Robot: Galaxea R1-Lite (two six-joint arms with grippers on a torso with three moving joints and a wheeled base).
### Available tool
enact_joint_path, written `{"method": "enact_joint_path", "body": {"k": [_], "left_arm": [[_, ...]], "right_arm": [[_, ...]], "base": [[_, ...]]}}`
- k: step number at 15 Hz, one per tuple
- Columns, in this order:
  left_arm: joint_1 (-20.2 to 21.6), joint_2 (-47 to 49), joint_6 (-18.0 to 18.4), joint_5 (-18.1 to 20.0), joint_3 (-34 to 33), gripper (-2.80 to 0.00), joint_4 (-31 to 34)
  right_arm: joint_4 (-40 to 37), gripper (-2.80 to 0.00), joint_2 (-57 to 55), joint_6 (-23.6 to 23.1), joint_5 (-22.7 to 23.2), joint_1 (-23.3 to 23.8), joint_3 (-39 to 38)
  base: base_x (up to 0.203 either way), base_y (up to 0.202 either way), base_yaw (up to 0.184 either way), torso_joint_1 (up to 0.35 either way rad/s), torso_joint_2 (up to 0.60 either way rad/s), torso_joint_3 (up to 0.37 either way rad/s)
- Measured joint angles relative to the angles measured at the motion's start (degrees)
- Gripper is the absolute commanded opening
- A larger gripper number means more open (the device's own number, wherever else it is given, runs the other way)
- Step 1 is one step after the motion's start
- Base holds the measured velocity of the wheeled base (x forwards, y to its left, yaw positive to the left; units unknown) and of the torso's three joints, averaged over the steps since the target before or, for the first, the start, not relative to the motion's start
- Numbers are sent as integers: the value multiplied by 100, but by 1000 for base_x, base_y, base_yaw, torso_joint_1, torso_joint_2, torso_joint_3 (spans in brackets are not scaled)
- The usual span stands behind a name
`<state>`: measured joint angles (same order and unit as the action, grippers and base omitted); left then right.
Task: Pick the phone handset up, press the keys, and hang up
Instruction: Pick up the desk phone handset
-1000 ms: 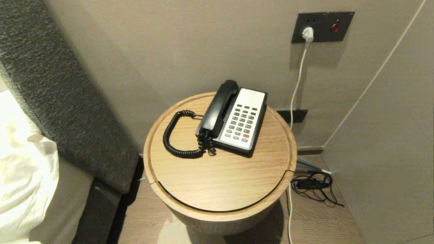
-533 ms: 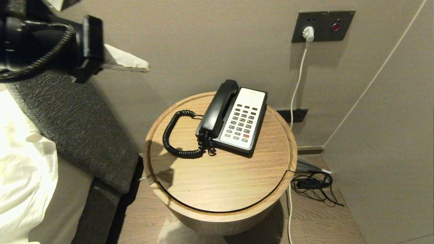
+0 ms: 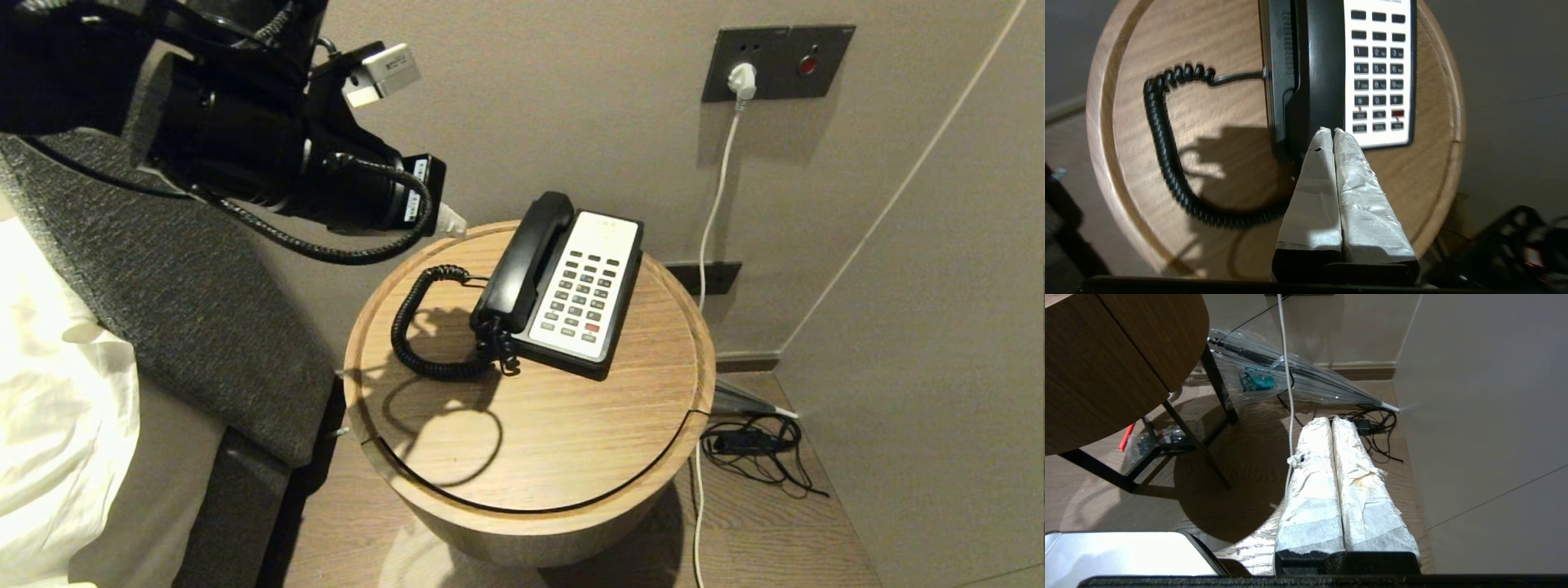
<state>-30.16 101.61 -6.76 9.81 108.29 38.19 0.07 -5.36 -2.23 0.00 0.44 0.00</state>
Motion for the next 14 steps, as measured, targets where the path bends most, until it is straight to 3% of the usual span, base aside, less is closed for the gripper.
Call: {"method": "enact_joint_path", "body": {"k": [3,9,10,14], "left_arm": [[-279,348,444,-578,165,-280,-46],[-546,725,451,-980,207,-280,-467],[-586,748,440,-1016,213,0,-564],[-674,746,469,-1047,213,0,-592]], "right_arm": [[0,-280,0,-2,0,0,0],[0,-280,0,-2,-2,-2,0],[0,-280,0,-2,0,0,0],[0,-280,0,-2,0,0,0]], "base": [[0,0,0,0,0,0],[0,0,0,0,0,0],[0,0,0,0,0,0],[0,0,0,0,0,0]]}}
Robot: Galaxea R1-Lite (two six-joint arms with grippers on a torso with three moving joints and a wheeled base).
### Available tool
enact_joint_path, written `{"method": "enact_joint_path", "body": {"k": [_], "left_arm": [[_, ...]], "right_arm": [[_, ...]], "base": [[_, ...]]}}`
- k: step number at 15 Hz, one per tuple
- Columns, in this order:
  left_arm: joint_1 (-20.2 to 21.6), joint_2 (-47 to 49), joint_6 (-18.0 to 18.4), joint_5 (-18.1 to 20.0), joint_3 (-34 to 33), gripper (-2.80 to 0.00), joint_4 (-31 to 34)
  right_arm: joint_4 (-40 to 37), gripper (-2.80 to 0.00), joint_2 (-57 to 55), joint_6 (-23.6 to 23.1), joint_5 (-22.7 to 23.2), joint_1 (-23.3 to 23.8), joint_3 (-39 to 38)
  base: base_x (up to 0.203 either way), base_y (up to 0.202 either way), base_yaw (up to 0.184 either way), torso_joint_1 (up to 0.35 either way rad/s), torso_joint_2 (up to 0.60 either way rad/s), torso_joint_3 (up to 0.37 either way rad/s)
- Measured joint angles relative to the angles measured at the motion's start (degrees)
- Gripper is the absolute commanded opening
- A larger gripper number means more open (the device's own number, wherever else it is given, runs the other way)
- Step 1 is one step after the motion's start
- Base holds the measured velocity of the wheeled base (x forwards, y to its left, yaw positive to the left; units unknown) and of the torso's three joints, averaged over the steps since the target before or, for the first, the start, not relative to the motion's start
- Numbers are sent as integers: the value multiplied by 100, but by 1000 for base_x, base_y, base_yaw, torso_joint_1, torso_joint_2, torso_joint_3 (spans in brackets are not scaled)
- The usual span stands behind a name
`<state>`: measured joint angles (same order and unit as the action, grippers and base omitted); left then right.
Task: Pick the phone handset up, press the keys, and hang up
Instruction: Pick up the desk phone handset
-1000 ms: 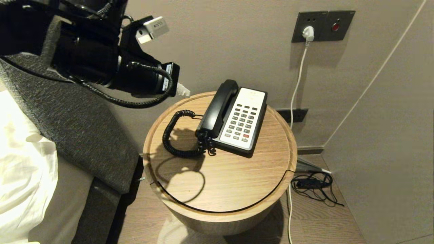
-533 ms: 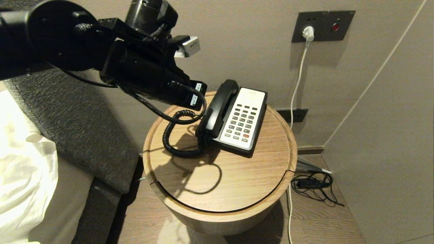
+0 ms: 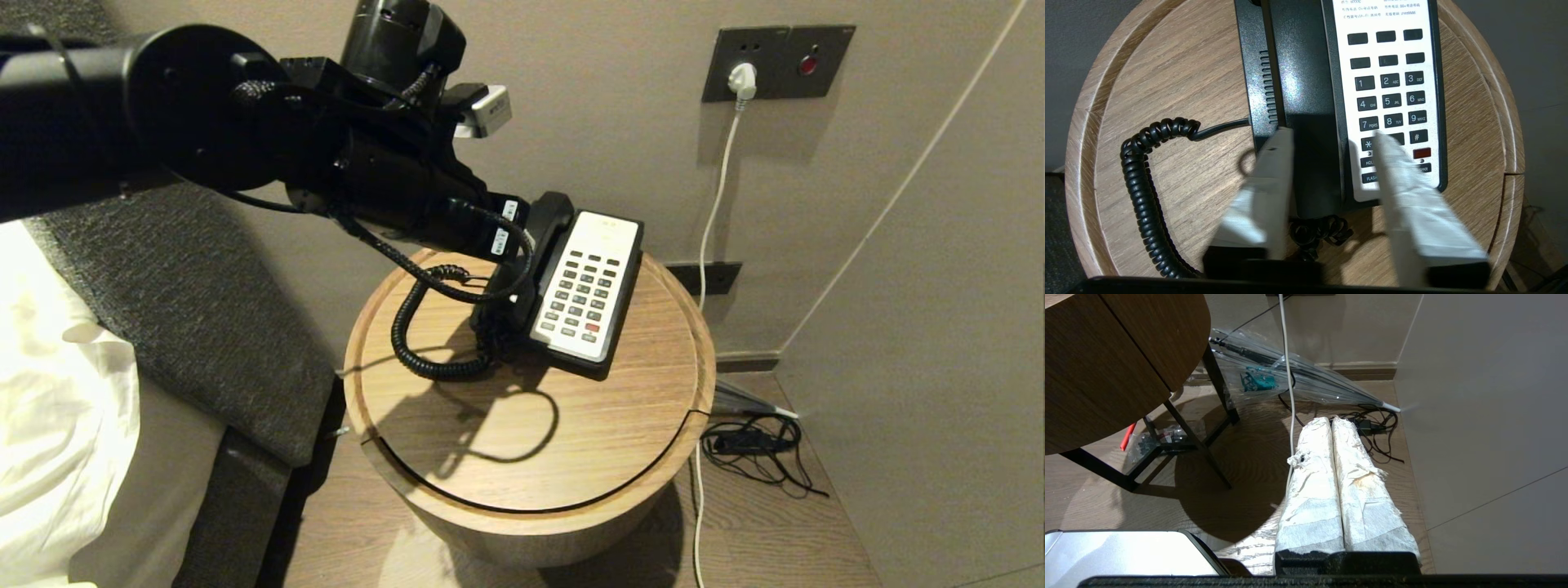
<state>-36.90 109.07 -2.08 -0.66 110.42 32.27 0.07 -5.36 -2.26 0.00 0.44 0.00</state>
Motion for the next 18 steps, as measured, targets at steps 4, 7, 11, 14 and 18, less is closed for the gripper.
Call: {"method": "enact_joint_path", "body": {"k": [4,7,11,14,18], "left_arm": [[-9,73,204,-239,0,0,-84],[-26,213,425,-466,-11,0,-250],[-83,391,480,-471,-11,0,-592],[-102,494,480,-477,-1,0,-606],[-85,625,486,-512,0,0,-660]], "right_arm": [[0,-280,0,0,0,-2,0],[0,-280,0,-2,-2,0,0],[2,-280,0,0,0,0,0],[-1,-280,0,0,0,-2,0],[-2,-280,0,0,0,-4,0]], "base": [[0,0,0,0,0,0],[0,0,0,0,0,0],[0,0,0,0,0,0],[0,0,0,0,0,0],[0,0,0,0,0,0]]}}
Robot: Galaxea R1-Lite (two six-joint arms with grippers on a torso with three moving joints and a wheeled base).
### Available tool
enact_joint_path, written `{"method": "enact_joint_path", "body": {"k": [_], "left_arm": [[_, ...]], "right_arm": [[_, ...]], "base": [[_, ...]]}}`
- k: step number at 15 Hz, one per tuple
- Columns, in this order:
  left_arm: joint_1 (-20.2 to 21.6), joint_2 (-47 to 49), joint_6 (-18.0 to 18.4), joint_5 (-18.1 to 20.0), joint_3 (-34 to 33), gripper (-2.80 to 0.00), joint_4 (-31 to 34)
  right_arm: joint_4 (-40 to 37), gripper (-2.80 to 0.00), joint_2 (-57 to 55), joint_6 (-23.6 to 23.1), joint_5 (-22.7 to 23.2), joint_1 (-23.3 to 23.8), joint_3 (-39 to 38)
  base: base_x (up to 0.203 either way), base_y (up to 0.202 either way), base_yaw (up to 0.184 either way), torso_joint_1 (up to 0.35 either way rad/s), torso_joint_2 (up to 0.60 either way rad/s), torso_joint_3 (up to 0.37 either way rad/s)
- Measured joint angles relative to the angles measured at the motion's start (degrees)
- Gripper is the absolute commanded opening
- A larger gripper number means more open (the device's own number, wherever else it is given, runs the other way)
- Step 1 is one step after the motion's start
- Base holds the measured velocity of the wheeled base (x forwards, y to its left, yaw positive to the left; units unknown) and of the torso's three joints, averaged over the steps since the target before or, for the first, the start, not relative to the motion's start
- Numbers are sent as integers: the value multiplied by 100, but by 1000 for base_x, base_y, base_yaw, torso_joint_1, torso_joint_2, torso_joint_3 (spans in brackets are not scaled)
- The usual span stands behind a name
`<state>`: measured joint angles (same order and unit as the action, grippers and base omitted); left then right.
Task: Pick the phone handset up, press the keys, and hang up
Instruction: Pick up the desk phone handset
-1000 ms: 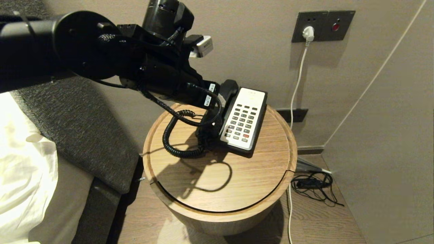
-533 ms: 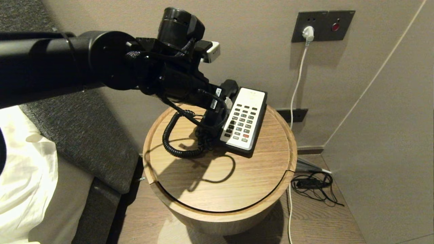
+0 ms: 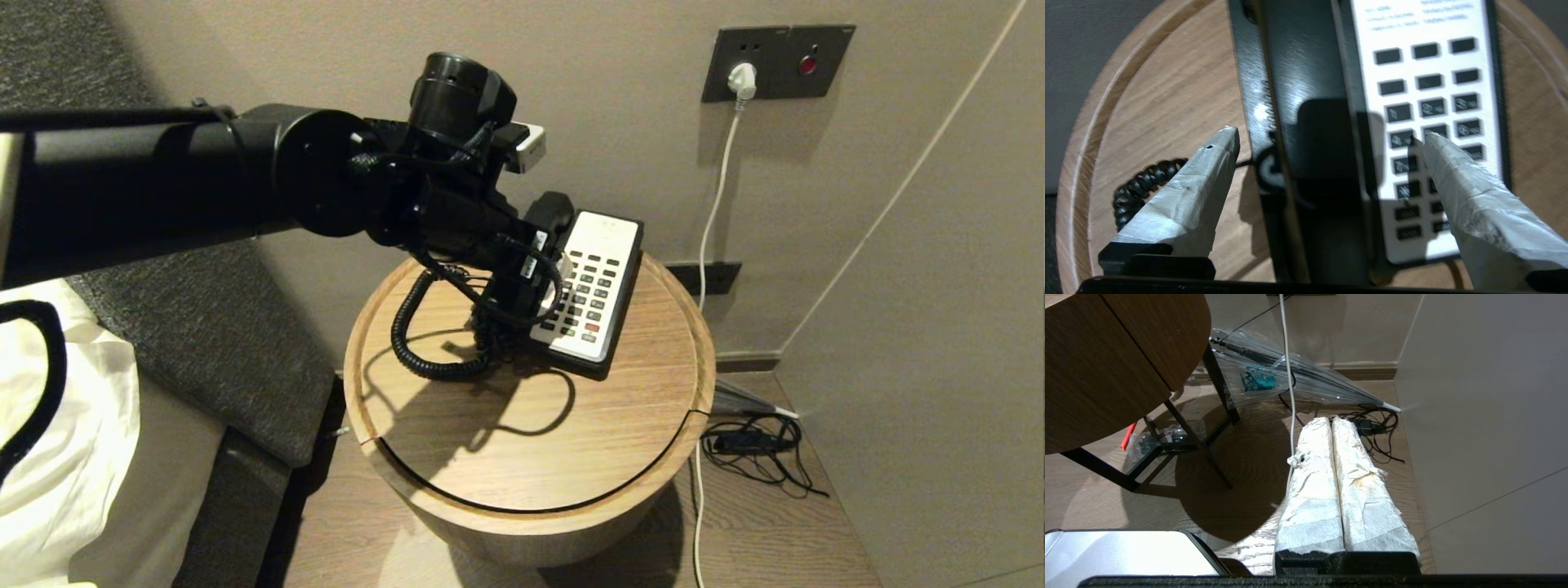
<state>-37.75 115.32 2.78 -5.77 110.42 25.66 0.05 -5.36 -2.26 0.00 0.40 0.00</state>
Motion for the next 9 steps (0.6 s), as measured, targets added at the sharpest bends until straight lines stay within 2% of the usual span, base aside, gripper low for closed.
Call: {"method": "enact_joint_path", "body": {"k": [9], "left_arm": [[149,141,63,-116,5,0,-119]], "right_arm": [[0,-280,0,0,0,0,0]], "base": [[0,0,0,0,0,0]]}}
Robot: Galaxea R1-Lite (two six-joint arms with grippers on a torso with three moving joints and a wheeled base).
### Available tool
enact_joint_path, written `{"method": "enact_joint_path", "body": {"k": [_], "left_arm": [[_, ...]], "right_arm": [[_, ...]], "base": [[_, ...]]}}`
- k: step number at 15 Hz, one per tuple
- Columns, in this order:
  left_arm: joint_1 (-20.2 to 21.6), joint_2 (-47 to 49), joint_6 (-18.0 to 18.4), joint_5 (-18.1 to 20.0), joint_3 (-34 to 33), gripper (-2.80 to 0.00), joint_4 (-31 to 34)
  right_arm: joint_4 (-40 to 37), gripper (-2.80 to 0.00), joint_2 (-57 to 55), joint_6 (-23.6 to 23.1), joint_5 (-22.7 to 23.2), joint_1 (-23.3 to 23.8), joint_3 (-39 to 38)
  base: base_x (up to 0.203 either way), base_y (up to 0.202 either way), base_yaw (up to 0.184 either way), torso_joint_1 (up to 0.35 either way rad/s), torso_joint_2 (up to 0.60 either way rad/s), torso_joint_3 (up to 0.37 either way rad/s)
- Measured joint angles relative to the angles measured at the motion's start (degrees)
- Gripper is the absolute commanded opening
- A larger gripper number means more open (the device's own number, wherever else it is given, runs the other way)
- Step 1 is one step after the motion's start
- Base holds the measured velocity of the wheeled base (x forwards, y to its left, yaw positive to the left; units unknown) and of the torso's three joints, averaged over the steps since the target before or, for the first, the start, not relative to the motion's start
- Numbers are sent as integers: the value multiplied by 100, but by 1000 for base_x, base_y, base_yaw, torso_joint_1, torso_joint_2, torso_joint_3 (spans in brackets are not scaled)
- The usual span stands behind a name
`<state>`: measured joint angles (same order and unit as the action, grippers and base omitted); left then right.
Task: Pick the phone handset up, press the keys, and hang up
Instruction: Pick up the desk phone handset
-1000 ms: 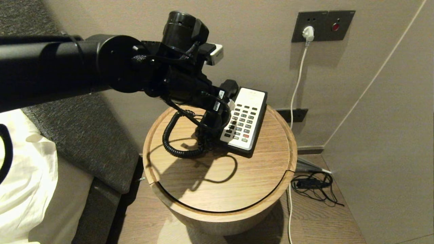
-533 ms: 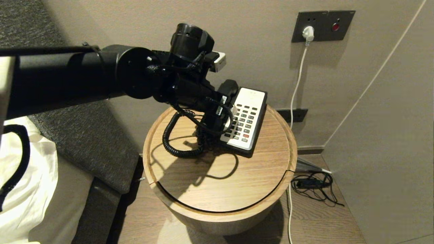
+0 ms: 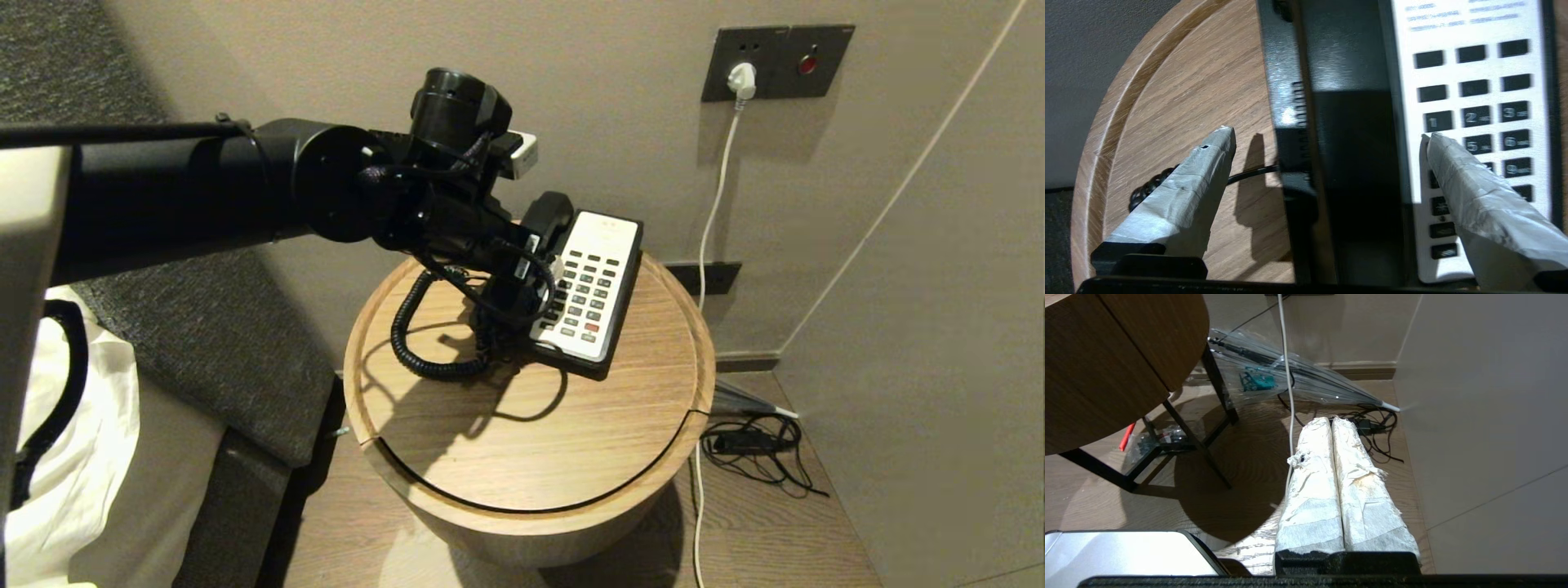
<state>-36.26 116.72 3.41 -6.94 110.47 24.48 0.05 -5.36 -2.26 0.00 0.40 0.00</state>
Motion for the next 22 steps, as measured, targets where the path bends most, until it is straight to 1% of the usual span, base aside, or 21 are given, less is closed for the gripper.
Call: {"method": "enact_joint_path", "body": {"k": [1,14,22], "left_arm": [[13,9,2,-4,0,-280,-9],[21,30,-15,11,-5,-280,-48],[24,-133,-16,3,-5,-280,-41]], "right_arm": [[2,-280,0,2,0,1,0],[2,-280,0,0,-2,4,0],[2,-280,0,0,0,4,0]], "base": [[0,0,0,0,0,0],[0,0,0,0,0,0],[0,0,0,0,0,0]]}}
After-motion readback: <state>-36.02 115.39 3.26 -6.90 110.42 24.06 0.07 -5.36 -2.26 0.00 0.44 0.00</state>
